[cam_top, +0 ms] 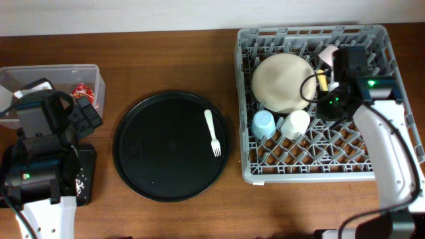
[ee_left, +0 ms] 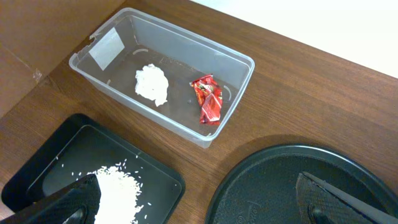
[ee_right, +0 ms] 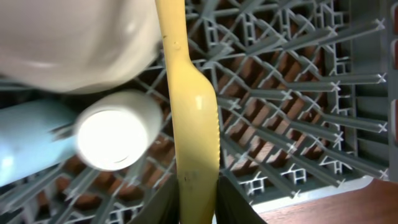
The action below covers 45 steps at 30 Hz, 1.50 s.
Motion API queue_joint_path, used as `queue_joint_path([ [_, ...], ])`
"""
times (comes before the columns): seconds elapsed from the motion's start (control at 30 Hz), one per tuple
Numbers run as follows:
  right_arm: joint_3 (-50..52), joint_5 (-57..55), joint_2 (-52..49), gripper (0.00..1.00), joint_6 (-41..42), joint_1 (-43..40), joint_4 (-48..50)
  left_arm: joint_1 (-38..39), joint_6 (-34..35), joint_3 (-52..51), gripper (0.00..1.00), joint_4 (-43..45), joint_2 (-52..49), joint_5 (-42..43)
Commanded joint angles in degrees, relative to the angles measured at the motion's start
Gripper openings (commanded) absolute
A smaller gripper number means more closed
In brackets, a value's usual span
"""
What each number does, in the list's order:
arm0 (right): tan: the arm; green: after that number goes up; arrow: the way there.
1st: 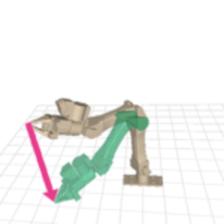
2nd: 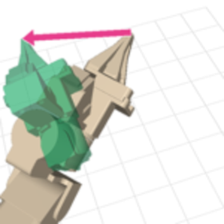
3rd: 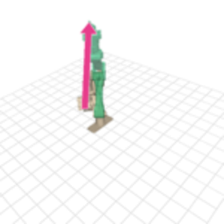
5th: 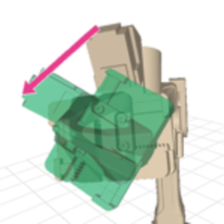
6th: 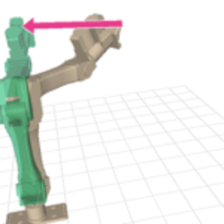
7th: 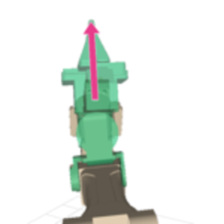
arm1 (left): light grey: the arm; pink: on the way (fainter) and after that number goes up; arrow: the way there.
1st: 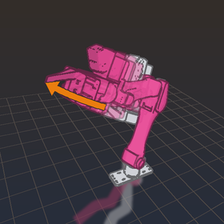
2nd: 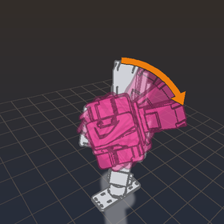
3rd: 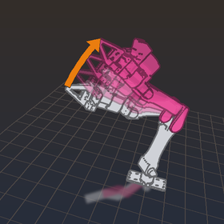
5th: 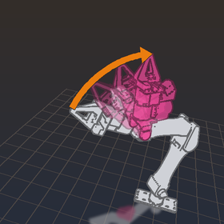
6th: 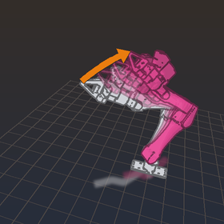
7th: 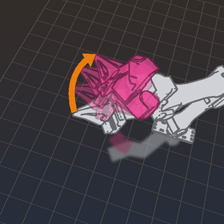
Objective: Sort waste into correct bins and load items into the dishwasher rack
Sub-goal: 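Carry the knife right and drop it into the rack, then move right gripper back to the white fork and grasp it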
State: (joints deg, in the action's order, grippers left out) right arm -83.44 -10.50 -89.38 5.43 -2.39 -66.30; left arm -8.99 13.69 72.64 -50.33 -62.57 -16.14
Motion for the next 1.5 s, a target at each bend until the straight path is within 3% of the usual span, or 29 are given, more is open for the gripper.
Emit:
queue_joint_path([
  [0.0, -0.79, -0.22, -4.39, 0.21, -2.25, -4.57, 1.09, -0.22, 0.13, 0.15, 0.99, 0.04, 0.28, -0.61],
  [0.2, -0.79, 1.88, -16.37, 0.21, -2.23, -5.9, 2.05, -0.22, 0.13, 0.15, 0.99, 0.07, 0.28, -0.61],
  [0.4, -0.79, 1.88, -17.11, 0.21, -2.23, -5.92, 2.01, -0.22, 0.13, 0.15, 0.99, 0.04, 0.28, -0.61],
  [0.43, -1.05, 1.99, -16.94, 0.27, -2.23, -5.92, 1.66, -0.22, 0.13, 0.15, 0.99, 0.04, 0.28, -0.61],
  [0.47, -2.54, 2.47, -16.59, 0.53, -2.21, -5.95, 0.42, -0.22, 0.13, 0.15, 0.99, 0.07, 0.28, -0.61],
  [0.6, -12.92, 2.51, -13.88, 0.8, -2.23, -5.92, -7.87, -0.22, 0.13, 0.15, 0.99, 0.07, 0.28, -0.61],
  [0.7, -21.27, 6.51, -11.17, 0.8, -2.6, -5.31, -13.97, -0.22, 0.13, 0.15, 0.99, 0.07, 0.28, -0.61],
  [0.77, -25.64, 16.83, -7.5, 0.79, -6.95, -1.81, -16.5, -0.22, 0.13, 0.15, 0.99, 0.07, 0.28, -0.61],
  [0.87, -25.75, 23.61, -3.72, 0.77, -6.03, 9.55, -16.68, -0.22, 0.13, 0.15, 0.99, 0.07, 0.28, -0.61],
  [0.9, -25.66, 23.61, -3.91, 0.82, -4.15, 14.51, -16.37, -0.22, 0.13, 0.15, 0.99, 0.04, 0.28, -0.61],
  [0.93, -25.05, 23.65, -4.57, 0.98, -1.38, 19.02, -15.39, -0.22, 0.13, 0.15, 0.99, 0.07, 0.28, -0.61],
  [1.13, -20.22, 19.58, -15.72, 0.97, 5.55, 35.04, -8.22, -0.22, 0.13, 0.15, 0.99, 0.07, 0.28, -0.61],
  [1.2, -20.22, 10.36, -22.36, 0.9, 10.97, 37.31, -7.61, -0.22, 0.13, 0.15, 0.99, 0.04, 0.28, -0.61],
  [1.23, -20.22, 9.57, -25.38, 0.89, 11.41, 38.18, -6.56, -0.22, 0.13, 0.15, 0.99, 0.04, 0.28, -0.61],
  [1.33, -20.22, 9.79, -32.39, 0.71, 11.67, 40.61, -3.61, -0.24, 0.13, 0.15, 0.99, 0.04, 0.28, -0.61],
  [1.47, -20.22, 9.79, -36.11, 0.68, 14.08, 41.0, -0.37, -0.22, 0.13, 0.15, 0.99, 0.04, 0.28, -0.61],
])
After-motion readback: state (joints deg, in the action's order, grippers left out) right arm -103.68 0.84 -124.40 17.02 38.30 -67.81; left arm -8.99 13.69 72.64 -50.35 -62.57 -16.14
